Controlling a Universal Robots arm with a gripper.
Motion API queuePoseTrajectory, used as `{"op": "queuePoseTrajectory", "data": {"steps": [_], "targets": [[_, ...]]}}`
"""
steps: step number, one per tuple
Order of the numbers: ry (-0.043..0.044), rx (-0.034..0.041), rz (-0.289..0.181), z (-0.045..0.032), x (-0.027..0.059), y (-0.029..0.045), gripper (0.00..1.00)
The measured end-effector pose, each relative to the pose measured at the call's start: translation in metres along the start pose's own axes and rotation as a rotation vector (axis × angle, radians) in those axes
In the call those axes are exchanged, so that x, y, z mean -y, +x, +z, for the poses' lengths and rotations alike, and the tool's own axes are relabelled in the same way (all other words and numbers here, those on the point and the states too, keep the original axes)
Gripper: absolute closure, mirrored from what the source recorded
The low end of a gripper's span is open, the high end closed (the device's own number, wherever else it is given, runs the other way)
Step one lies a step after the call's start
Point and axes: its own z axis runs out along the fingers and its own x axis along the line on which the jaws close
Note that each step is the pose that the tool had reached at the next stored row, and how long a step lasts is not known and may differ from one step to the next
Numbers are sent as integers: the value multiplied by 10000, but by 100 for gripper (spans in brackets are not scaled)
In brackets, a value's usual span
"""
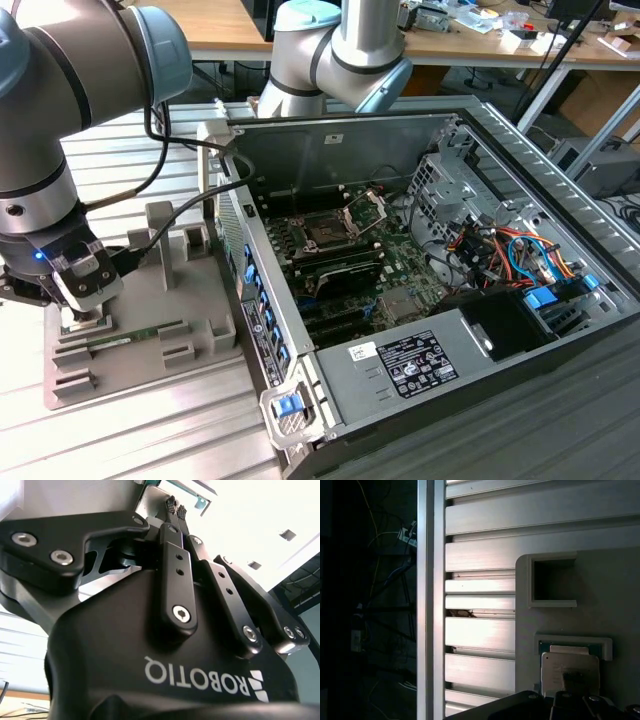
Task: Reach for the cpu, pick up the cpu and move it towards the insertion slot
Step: 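Pick up the cpu and move it towards the insertion slot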
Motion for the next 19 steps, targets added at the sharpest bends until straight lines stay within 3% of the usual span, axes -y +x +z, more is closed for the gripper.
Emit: {"op": "queuePoseTrajectory", "data": {"steps": [9, 10, 12, 15, 16, 19], "targets": [[0, 0, 0, 3, 0, 0, 90], [1, -1, 0, 2, 0, 0, 83], [0, 0, 0, 3, 0, 0, 83], [0, 0, 0, 4, 0, 0, 64], [0, 0, -1, 4, 0, 0, 52], [0, 0, 0, 5, 0, 0, 46]]}}
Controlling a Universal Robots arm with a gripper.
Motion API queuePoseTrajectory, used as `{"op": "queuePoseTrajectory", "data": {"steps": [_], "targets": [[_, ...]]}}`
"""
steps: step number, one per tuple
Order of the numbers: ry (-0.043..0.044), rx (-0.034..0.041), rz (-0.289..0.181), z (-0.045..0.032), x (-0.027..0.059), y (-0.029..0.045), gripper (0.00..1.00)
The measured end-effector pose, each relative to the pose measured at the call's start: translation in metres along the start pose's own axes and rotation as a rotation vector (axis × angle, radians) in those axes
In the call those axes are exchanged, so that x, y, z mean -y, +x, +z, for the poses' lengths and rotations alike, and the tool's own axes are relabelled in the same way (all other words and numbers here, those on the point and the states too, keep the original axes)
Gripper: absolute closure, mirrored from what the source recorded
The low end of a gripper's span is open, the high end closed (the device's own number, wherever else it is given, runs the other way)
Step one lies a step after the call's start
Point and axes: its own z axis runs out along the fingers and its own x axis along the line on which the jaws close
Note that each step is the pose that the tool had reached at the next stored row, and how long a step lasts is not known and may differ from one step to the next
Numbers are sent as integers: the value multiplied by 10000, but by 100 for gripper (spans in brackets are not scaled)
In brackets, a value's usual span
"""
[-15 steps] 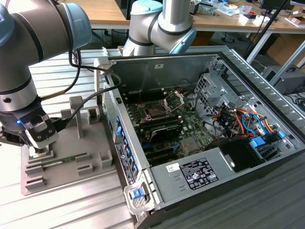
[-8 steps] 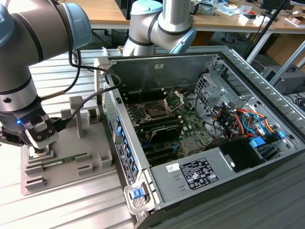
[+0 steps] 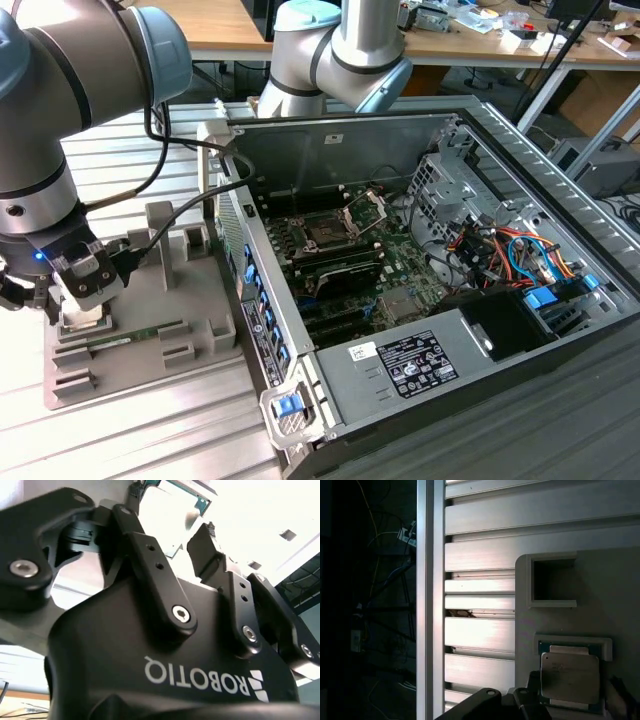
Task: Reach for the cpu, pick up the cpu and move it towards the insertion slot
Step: 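Pick up the cpu and move it towards the insertion slot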
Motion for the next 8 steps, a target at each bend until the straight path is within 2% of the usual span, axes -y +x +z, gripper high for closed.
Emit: {"op": "queuePoseTrajectory", "data": {"steps": [1, 3, 5, 6, 8], "targets": [[0, 0, 0, 0, 0, 0, 40], [-5, 0, 0, 1, 0, 0, 40], [-376, 15, 0, 1, 1, 0, 40], [-450, 17, -1, 1, 1, 0, 40], [-457, 18, 1, 1, 0, 0, 40]]}}
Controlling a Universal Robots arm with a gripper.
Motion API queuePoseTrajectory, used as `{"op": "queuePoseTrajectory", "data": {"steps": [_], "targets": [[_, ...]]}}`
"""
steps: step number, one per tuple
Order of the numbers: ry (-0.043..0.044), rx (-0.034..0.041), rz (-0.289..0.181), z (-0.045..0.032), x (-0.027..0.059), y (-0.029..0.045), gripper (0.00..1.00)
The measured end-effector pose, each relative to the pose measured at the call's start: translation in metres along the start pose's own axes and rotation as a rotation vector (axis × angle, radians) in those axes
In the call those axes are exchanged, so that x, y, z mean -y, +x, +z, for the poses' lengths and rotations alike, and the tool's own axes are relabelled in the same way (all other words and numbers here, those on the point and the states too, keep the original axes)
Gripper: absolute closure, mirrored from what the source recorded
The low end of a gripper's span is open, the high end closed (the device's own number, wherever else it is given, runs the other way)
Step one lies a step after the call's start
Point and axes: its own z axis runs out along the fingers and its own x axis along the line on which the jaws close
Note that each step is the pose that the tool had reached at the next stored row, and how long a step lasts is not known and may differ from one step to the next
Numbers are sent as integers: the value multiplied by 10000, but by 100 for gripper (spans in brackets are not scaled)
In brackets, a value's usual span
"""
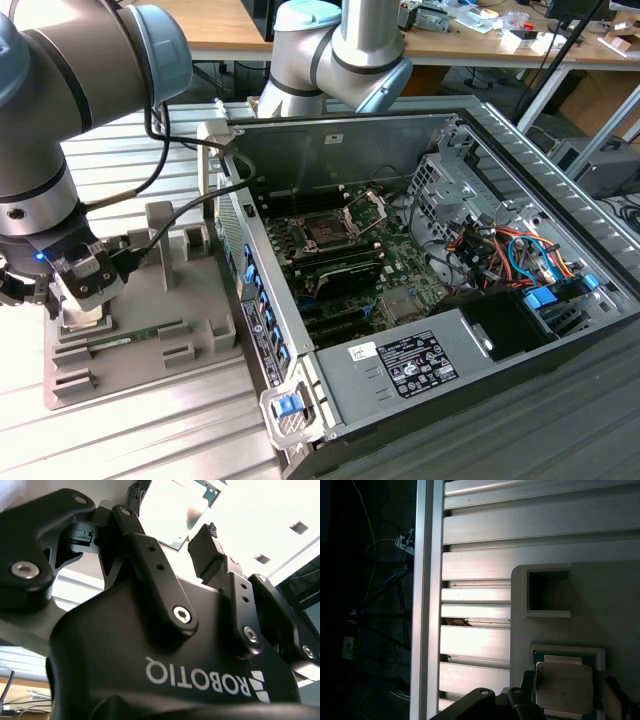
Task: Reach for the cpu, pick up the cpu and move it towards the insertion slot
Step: 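Pick up the cpu and move it towards the insertion slot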
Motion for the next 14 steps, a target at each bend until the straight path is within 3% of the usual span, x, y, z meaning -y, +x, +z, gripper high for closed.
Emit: {"op": "queuePoseTrajectory", "data": {"steps": [14], "targets": [[43, -3, -21, 88, 12, 5, 40]]}}
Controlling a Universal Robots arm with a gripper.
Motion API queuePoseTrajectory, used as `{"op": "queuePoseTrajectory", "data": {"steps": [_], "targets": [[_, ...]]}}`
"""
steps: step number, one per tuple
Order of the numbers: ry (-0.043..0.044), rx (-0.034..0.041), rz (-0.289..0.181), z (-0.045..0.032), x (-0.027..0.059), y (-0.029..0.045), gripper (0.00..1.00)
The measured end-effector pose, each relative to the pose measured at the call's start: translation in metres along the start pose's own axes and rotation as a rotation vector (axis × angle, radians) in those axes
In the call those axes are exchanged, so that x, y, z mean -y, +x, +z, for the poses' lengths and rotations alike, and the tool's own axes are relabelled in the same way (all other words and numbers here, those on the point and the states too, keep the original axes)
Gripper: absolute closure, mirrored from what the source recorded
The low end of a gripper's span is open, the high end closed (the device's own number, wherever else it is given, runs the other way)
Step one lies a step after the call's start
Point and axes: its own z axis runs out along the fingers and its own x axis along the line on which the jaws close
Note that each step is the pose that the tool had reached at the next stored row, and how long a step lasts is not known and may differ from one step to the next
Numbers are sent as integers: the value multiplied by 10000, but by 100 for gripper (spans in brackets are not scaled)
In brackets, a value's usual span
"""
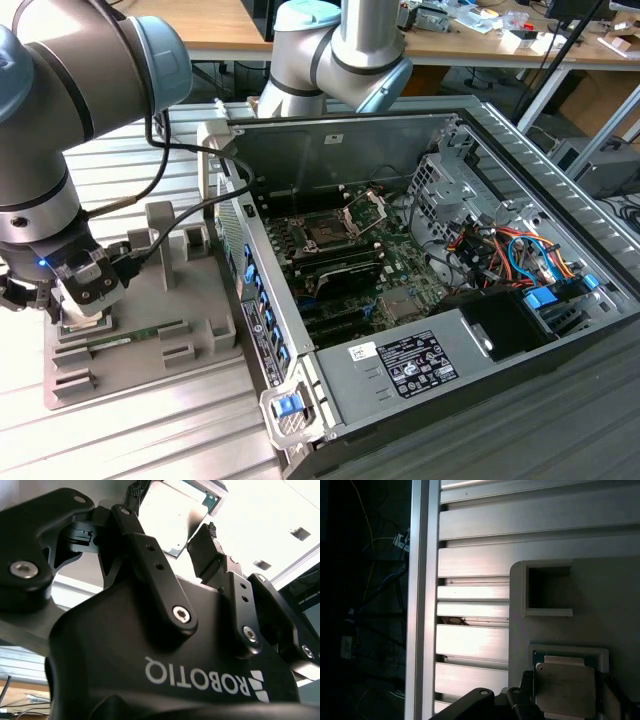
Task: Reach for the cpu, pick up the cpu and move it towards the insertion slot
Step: 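Pick up the cpu and move it towards the insertion slot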
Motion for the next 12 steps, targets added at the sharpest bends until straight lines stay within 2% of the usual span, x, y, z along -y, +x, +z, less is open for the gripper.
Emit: {"op": "queuePoseTrajectory", "data": {"steps": [12], "targets": [[0, -1, -27, 57, 6, -1, 40]]}}
